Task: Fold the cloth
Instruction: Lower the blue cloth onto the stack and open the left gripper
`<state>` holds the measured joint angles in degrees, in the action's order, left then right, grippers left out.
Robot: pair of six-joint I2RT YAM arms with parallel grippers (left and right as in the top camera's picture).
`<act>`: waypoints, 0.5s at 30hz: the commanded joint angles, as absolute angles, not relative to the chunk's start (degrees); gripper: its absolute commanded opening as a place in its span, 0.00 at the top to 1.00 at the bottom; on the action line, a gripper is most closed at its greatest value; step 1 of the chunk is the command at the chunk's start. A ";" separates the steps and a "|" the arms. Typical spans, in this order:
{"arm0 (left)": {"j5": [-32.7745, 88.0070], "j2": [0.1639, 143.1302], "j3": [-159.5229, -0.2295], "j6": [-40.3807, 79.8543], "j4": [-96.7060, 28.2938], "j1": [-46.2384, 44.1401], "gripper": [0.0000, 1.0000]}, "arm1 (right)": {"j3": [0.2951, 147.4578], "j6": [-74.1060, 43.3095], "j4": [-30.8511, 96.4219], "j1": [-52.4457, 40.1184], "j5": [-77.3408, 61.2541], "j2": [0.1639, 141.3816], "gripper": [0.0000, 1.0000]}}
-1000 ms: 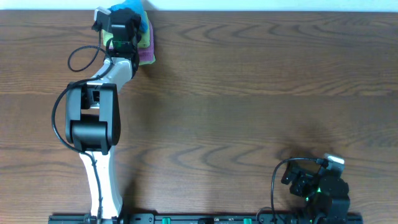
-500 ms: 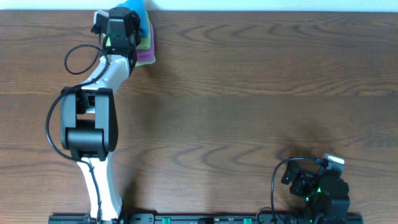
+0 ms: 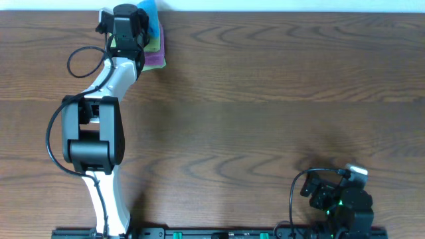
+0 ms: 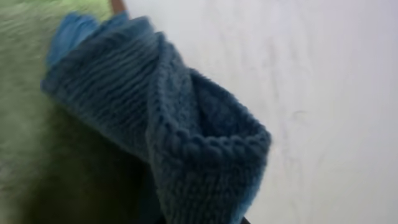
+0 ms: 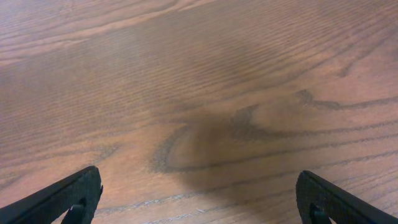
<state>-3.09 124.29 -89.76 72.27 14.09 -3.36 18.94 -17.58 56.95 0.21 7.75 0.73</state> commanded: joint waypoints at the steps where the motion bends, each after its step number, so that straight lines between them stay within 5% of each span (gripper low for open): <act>1: -1.91 122.87 -90.91 72.88 11.92 -2.90 0.94 | 18.61 -18.39 57.08 0.69 8.34 0.36 0.01; 15: -0.14 121.75 -90.91 72.86 10.15 -0.27 0.94 | 18.63 -18.39 57.08 0.67 8.34 0.36 0.01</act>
<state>-1.19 124.27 -89.76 72.29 10.48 -0.71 18.94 -17.58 56.97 0.21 7.75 0.73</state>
